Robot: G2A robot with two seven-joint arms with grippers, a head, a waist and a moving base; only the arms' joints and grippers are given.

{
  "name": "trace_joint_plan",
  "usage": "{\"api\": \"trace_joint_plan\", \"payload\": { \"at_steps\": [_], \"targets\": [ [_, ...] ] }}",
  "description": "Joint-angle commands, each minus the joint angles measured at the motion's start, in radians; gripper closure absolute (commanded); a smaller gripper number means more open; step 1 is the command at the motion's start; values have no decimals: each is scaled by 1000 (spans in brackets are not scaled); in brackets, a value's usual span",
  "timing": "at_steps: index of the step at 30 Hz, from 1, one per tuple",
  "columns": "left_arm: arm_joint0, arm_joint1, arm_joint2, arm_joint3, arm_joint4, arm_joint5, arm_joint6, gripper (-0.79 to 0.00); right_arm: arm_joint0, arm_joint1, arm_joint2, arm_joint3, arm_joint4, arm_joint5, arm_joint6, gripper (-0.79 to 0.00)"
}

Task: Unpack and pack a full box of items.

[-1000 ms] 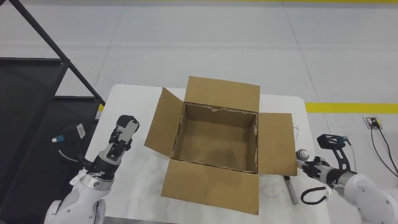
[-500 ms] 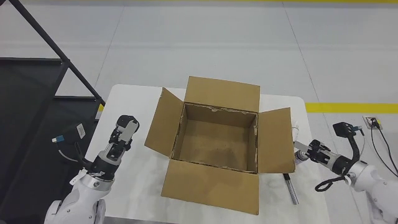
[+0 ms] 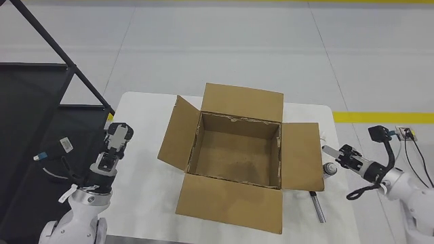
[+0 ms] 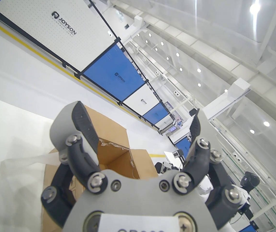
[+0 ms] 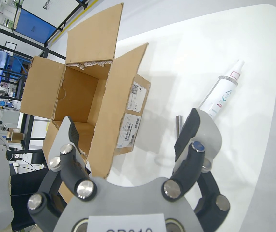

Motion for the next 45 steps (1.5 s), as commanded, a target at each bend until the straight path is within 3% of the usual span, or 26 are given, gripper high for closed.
{"api": "trace_joint_plan", "payload": {
  "at_steps": [1,7,24,45],
  "targets": [
    [1,1,-12,2,-2,2,19,-785,-4,3,-1,-3,18,-14,7,-785],
    [9,1,-40,14,-27,13,86,-785,29,12,-40,28,50,-33,52,-785],
    [16,10,-31,27,-48,1,70,-785,171,30,-198,93,45,18,138,-785],
    [51,18,-8,5,-64,-27,37,-785,272,42,-339,144,31,50,139,-785]
  ]
}}
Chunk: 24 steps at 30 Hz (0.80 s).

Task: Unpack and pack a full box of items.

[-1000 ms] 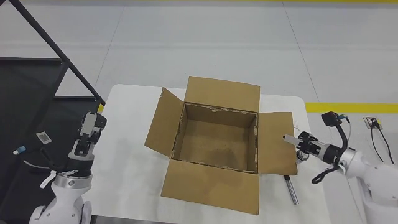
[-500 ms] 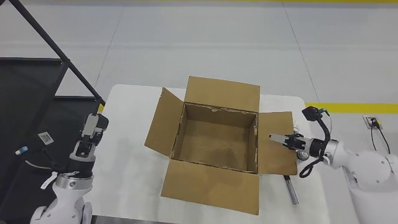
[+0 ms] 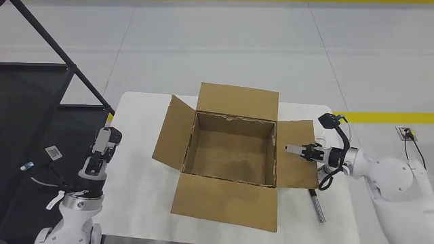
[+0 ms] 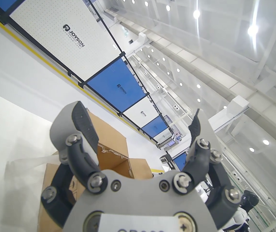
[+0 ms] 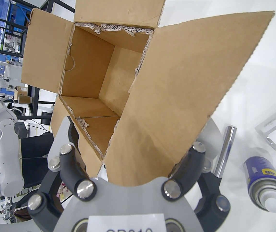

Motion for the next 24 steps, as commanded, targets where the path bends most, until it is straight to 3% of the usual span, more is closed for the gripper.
{"api": "trace_joint_plan", "payload": {
  "at_steps": [1,12,24],
  "targets": [
    [3,1,18,-8,9,-10,-16,-785,4,1,-5,2,0,-2,-2,-785],
    [12,5,176,-57,85,-120,-128,-785,36,7,-48,16,4,-1,-14,-785],
    [10,13,198,-48,73,-137,-139,-785,75,9,-106,22,8,11,-36,-785]
  ]
}}
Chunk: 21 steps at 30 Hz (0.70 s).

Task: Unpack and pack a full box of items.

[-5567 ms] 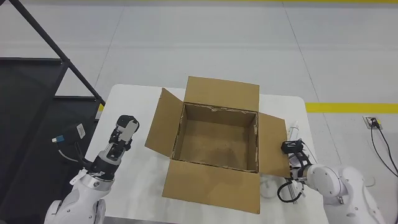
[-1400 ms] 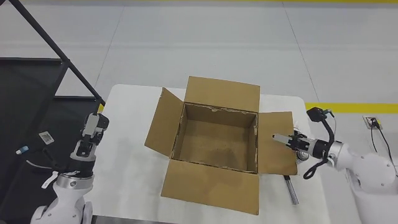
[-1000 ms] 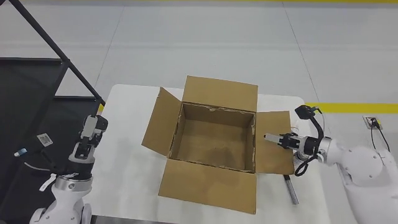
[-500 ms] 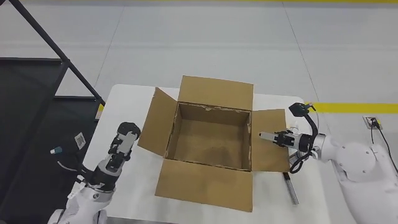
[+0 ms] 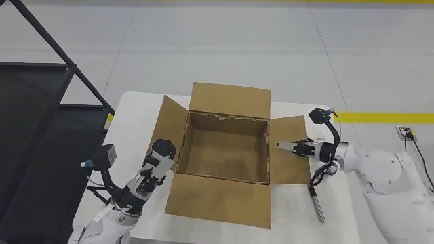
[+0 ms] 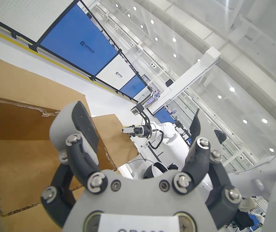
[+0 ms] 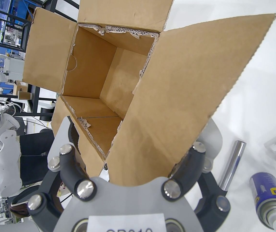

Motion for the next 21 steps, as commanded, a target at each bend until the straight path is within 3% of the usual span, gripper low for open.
{"api": "trace_joint_plan", "payload": {
  "at_steps": [1,21],
  "targets": [
    [2,2,-1,-1,-4,-3,-3,-785,7,0,-12,2,-2,3,-5,-785],
    [-1,16,0,4,-28,-9,-19,-785,-8,7,-50,-43,-8,29,-58,-785]
  ]
}}
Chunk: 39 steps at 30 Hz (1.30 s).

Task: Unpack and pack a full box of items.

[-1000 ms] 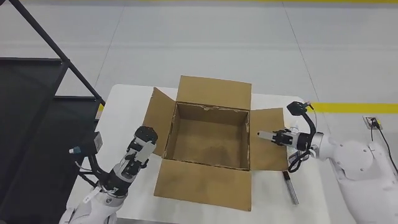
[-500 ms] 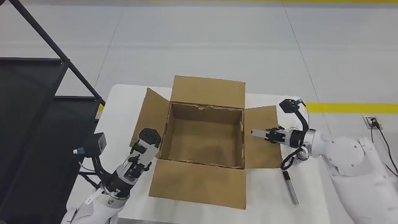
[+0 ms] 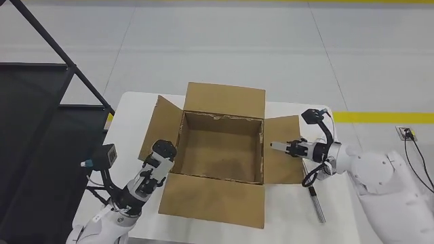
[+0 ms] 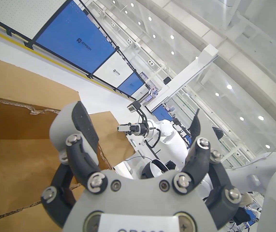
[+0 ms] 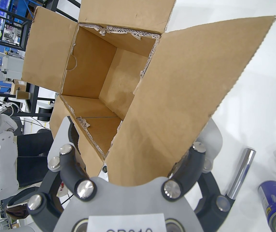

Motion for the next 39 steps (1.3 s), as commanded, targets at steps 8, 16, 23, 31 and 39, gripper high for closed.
{"api": "trace_joint_plan", "payload": {
  "at_steps": [8,16,23,31,39],
  "targets": [
    [9,6,-1,1,-5,-3,3,-785,13,-1,-29,5,6,0,-23,-785],
    [24,11,-7,-5,-7,-2,6,-785,10,5,-20,-1,-8,8,-43,-785],
    [22,16,-1,-12,-12,-3,-8,-785,-152,35,139,-188,-56,35,-52,-785],
    [4,21,19,-13,-8,17,-42,-785,-395,63,326,-468,-188,87,7,-785],
    [4,21,19,-13,-8,17,-42,-785,-405,64,330,-480,-202,97,14,-785]
  ]
}}
